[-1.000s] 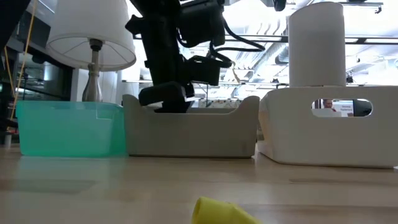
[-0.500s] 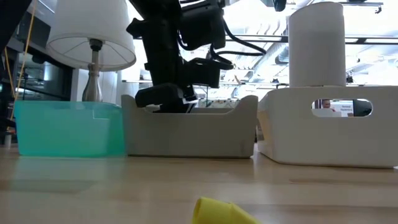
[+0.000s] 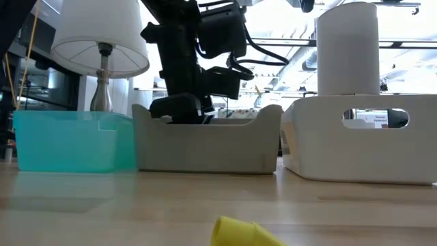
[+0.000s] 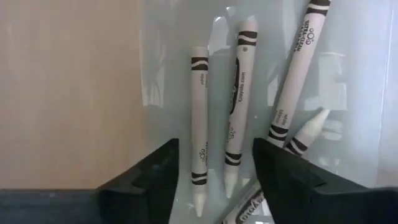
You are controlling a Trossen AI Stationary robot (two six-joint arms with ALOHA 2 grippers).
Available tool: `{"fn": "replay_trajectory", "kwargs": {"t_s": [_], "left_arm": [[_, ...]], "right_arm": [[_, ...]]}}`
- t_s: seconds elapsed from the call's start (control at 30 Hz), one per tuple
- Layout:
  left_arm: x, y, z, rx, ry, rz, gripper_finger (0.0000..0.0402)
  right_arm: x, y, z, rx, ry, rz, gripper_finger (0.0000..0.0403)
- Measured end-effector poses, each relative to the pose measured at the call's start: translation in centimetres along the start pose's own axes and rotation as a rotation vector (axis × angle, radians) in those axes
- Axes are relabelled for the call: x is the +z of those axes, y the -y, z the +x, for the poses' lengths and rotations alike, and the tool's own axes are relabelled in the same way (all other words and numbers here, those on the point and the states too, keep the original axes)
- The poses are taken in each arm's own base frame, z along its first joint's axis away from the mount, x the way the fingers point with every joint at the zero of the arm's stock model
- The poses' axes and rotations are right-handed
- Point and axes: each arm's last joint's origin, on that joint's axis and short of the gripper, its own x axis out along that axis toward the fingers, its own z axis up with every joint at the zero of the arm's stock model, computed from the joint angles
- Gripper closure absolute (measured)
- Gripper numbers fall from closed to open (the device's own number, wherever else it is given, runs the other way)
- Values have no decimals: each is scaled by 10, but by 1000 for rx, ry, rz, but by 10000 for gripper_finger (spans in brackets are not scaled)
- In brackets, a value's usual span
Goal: Sort crayons
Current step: Put the white crayon into the gray bin
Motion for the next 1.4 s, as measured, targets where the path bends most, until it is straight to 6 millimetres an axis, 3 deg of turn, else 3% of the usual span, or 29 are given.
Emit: {"fn": "replay_trajectory", "kwargs": {"t_s": [0.37,0.53,0.73,1.0,1.13,1.23,1.4], "left_arm": [[3,-2,-6,-5,-14,18,176],[16,-10,-33,-55,13,34,176],[25,-22,-79,-52,104,13,176],[3,-30,-150,-61,207,-137,176],[-18,-31,-187,-69,397,-247,176],[-36,-27,-203,-79,592,-298,177],[-63,-15,-207,-89,941,-361,203]], "right_arm": [[0,0,0,0,0,0,206],[0,0,0,0,1,0,206],[1,0,0,3,8,4,206],[4,-2,0,14,36,9,206],[5,-2,0,17,46,12,206],[5,-2,0,16,50,1,206],[5,-2,-1,16,52,-5,206]]}}
